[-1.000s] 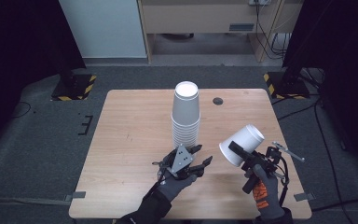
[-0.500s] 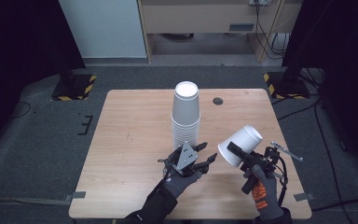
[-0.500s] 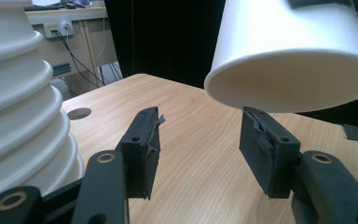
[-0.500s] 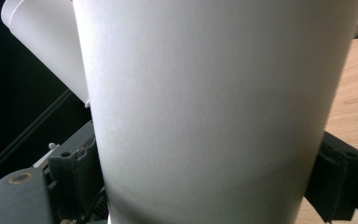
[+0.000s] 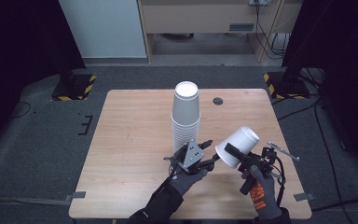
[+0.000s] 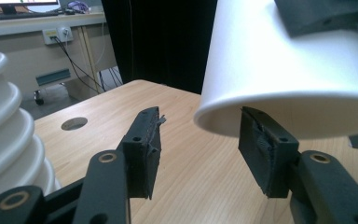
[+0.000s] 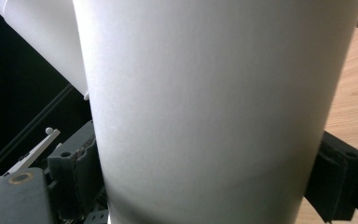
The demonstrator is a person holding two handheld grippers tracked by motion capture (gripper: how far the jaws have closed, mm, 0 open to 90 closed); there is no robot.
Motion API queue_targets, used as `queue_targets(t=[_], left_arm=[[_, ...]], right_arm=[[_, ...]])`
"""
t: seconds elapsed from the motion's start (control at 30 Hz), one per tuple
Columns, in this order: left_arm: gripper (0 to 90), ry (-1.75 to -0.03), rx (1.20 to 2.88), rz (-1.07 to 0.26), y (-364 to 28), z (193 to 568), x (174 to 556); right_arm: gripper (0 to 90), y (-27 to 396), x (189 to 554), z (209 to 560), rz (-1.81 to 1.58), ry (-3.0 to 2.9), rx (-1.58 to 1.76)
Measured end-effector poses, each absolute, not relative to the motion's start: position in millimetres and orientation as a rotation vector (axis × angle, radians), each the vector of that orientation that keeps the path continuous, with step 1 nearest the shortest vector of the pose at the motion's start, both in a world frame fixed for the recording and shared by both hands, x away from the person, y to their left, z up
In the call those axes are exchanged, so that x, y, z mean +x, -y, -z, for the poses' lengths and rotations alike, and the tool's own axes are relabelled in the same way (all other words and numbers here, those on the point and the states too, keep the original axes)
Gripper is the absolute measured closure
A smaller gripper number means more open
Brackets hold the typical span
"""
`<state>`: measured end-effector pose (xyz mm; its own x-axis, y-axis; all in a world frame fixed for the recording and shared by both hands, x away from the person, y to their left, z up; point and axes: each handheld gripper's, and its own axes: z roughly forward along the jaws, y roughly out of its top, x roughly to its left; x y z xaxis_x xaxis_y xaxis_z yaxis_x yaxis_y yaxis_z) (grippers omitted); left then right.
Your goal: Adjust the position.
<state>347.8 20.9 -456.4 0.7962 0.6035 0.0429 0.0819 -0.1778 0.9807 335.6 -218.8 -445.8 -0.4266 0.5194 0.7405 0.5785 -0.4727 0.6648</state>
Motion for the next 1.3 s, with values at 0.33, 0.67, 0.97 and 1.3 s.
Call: queue_targets(t=[0.33, 0.67, 0.97, 1.3], left_arm=[[50.5, -0.519, 1.677, -0.517, -11.0, 451.0, 349.9], [58.7, -0.501, 1.696, -0.545, -8.8, 451.4, 350.6], [75.4, -0.5, 1.712, -0.586, -12.2, 453.5, 350.0], [80.8, -0.494, 1.734, -0.543, -13.0, 458.4, 347.2]], right_arm=[[14.1, 216.0, 336.1, 446.9, 2.054, 1.607, -1.641], [14.0, 212.5, 336.9, 448.9, 2.036, 1.608, -1.623], [13.4, 211.8, 338.1, 450.4, 2.018, 1.611, -1.614], [12.4, 211.6, 338.3, 451.5, 2.036, 1.631, -1.618]])
